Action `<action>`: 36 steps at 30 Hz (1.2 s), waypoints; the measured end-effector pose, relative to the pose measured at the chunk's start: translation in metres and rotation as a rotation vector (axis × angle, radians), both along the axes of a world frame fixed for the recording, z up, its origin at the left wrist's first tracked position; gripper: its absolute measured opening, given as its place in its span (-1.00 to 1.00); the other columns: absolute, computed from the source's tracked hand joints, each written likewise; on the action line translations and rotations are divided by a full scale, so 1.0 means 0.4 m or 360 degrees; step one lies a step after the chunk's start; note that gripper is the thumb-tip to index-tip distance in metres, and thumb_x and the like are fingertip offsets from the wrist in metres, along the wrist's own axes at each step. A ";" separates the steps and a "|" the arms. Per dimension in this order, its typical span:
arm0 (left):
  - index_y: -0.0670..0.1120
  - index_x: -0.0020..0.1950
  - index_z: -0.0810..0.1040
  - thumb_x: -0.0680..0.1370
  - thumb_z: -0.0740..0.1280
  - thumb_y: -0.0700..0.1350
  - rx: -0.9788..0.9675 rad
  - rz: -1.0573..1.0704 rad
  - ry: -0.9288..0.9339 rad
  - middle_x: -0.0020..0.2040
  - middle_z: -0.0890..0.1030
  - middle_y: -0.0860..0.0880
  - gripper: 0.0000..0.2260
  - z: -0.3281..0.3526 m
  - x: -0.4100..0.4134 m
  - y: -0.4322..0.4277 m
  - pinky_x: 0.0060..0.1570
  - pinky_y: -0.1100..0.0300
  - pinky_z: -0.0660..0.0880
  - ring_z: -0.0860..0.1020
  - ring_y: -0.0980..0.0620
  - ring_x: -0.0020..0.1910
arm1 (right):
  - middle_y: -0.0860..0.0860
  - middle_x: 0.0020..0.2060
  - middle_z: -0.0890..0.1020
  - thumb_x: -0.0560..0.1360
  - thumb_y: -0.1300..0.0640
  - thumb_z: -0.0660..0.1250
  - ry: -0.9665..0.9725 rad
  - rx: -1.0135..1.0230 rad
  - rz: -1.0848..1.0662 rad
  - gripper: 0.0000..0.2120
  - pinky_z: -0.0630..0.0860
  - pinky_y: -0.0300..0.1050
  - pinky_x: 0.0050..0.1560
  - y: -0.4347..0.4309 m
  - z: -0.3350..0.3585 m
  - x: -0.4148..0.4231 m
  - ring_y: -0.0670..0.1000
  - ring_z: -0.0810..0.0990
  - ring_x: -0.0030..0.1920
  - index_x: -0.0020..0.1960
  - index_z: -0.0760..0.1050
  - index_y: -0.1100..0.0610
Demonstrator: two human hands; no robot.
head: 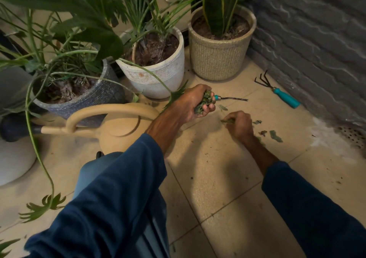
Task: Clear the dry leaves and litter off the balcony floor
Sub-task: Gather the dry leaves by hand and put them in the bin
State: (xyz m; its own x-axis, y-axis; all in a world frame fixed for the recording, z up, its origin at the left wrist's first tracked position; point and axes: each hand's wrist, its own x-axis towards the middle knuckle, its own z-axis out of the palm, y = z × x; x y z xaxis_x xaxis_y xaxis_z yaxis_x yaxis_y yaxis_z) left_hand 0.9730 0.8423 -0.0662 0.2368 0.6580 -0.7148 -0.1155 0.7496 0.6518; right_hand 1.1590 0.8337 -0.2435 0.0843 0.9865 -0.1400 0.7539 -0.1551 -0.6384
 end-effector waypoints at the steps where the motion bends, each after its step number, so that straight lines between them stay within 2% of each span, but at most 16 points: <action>1: -0.05 -0.22 0.42 0.70 0.13 -0.07 0.0000 -0.0009 0.0009 -0.39 0.47 0.01 -0.70 0.000 0.000 0.004 -0.66 0.39 0.25 0.43 0.12 -0.54 | -0.05 -0.07 0.71 0.48 0.25 0.48 0.0075 -0.0032 -0.0045 -0.83 0.65 -0.16 0.00 0.030 0.001 0.003 -0.12 0.66 -0.09 0.05 0.69 0.09; 4: -0.05 -0.22 0.41 0.70 0.12 -0.08 -0.0002 -0.0031 0.0027 -0.38 0.44 0.01 -0.70 0.005 -0.003 0.018 -0.66 0.39 0.25 0.42 0.12 -0.54 | -0.01 -0.13 0.71 0.45 0.26 0.52 0.0194 -0.0087 -0.0155 -0.86 0.68 -0.12 -0.01 0.113 -0.001 -0.004 -0.10 0.67 -0.12 -0.02 0.69 0.10; 7: -0.04 -0.22 0.40 0.71 0.11 -0.07 -0.0011 -0.0029 0.0035 -0.39 0.44 0.02 -0.69 0.005 -0.005 0.026 -0.64 0.42 0.23 0.42 0.13 -0.55 | -0.01 -0.15 0.71 0.43 0.29 0.52 0.0172 -0.0052 -0.0169 -0.86 0.66 -0.10 0.03 0.170 -0.019 -0.026 -0.07 0.68 -0.10 -0.05 0.70 0.11; 9: -0.04 -0.23 0.40 0.71 0.11 -0.07 -0.0022 -0.0056 0.0043 -0.41 0.46 0.02 -0.69 0.001 0.001 0.020 -0.63 0.42 0.23 0.42 0.12 -0.55 | 0.01 -0.16 0.70 0.46 0.27 0.49 0.0034 -0.0073 -0.0157 -0.90 0.63 -0.13 0.02 0.180 -0.037 -0.045 -0.02 0.67 -0.09 -0.08 0.68 0.10; 12: -0.06 -0.23 0.43 0.71 0.13 -0.06 -0.0005 -0.0088 0.0079 -0.40 0.48 0.01 -0.68 -0.008 0.020 0.013 -0.65 0.40 0.24 0.43 0.11 -0.54 | 0.11 -0.05 0.70 0.52 0.22 0.43 -0.0296 -0.0004 -0.0031 -0.89 0.58 -0.13 0.02 0.169 -0.057 -0.074 0.09 0.67 -0.03 0.04 0.67 0.15; 15: -0.07 -0.22 0.44 0.71 0.14 -0.07 0.0021 -0.0114 0.0097 -0.37 0.47 0.00 -0.69 -0.007 0.043 0.010 -0.64 0.40 0.24 0.42 0.11 -0.53 | 0.15 0.00 0.69 0.56 0.18 0.40 -0.0489 0.0036 0.0093 -0.86 0.55 -0.11 -0.02 0.131 -0.050 -0.085 0.14 0.67 0.02 0.10 0.66 0.14; 18: -0.05 -0.22 0.43 0.71 0.14 -0.06 0.0015 -0.0147 0.0117 -0.36 0.46 0.01 -0.69 -0.008 0.066 0.009 -0.62 0.40 0.23 0.41 0.11 -0.53 | 0.07 0.04 0.71 0.56 0.18 0.39 -0.0438 0.0047 0.0070 -0.82 0.56 -0.10 0.03 0.086 -0.035 -0.049 0.13 0.67 0.05 0.11 0.69 0.02; 21: -0.04 -0.22 0.41 0.70 0.14 -0.06 0.0003 -0.0180 0.0126 -0.37 0.47 0.01 -0.71 -0.017 0.092 0.014 -0.64 0.40 0.23 0.42 0.10 -0.53 | -0.04 0.01 0.73 0.50 0.23 0.44 -0.0157 0.0104 -0.0056 -0.78 0.56 -0.18 0.06 0.054 -0.010 0.043 0.01 0.68 0.02 0.08 0.70 0.00; 23: -0.04 -0.22 0.41 0.70 0.15 -0.07 0.0001 -0.0208 0.0125 -0.38 0.47 0.01 -0.71 -0.019 0.113 0.016 -0.65 0.39 0.23 0.43 0.10 -0.53 | -0.06 0.00 0.70 0.49 0.26 0.47 0.0058 0.0065 -0.0159 -0.79 0.54 -0.29 0.01 0.047 0.022 0.124 -0.07 0.64 0.00 0.10 0.69 0.07; 26: -0.04 -0.23 0.41 0.69 0.16 -0.07 0.0016 -0.0247 0.0105 -0.37 0.46 0.01 -0.71 -0.015 0.141 0.017 -0.65 0.38 0.24 0.43 0.10 -0.52 | -0.07 -0.06 0.68 0.45 0.31 0.51 0.0248 -0.0063 -0.0200 -0.78 0.43 -0.52 -0.21 0.047 0.066 0.242 -0.18 0.60 -0.07 0.06 0.67 0.10; 28: -0.04 -0.23 0.42 0.69 0.16 -0.07 0.0012 -0.0262 0.0097 -0.37 0.46 0.01 -0.71 -0.016 0.156 0.018 -0.65 0.37 0.25 0.44 0.10 -0.52 | -0.09 -0.13 0.66 0.43 0.30 0.53 0.0191 -0.0127 -0.0142 -0.79 0.42 -0.49 -0.22 0.047 0.079 0.300 -0.23 0.58 -0.11 -0.01 0.67 0.05; 32: -0.04 -0.22 0.43 0.69 0.17 -0.06 0.0003 -0.0282 0.0101 -0.37 0.48 0.01 -0.71 -0.020 0.174 0.018 -0.66 0.36 0.26 0.44 0.09 -0.51 | -0.05 -0.16 0.69 0.41 0.28 0.56 -0.0024 -0.0232 0.0063 -0.83 0.48 -0.30 0.00 0.063 0.053 0.330 -0.18 0.59 -0.13 -0.09 0.70 0.06; 35: -0.04 -0.22 0.43 0.69 0.17 -0.07 0.0000 -0.0286 0.0100 -0.38 0.49 0.01 -0.72 -0.026 0.176 0.019 -0.66 0.36 0.26 0.45 0.09 -0.51 | -0.02 -0.11 0.66 0.39 0.29 0.57 -0.0166 -0.0308 0.0155 -0.82 0.44 -0.30 -0.09 0.077 0.007 0.306 -0.09 0.58 -0.07 -0.13 0.69 0.03; 36: -0.04 -0.22 0.43 0.69 0.17 -0.07 -0.0002 -0.0284 0.0102 -0.38 0.49 0.01 -0.72 -0.026 0.175 0.020 -0.66 0.36 0.26 0.45 0.09 -0.51 | 0.00 -0.07 0.65 0.39 0.29 0.56 -0.0217 -0.0303 0.0153 -0.84 0.45 -0.27 -0.05 0.081 -0.008 0.300 -0.06 0.57 -0.05 -0.12 0.70 0.05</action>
State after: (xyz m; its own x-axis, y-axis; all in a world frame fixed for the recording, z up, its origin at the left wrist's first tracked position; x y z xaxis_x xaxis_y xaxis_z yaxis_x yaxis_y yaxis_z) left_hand 1.0430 0.8503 -0.0768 0.3035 0.6090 -0.7328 0.0610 0.7551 0.6528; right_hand 1.2790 0.8660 -0.2466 0.0225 0.9479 -0.3178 0.8481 -0.1864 -0.4960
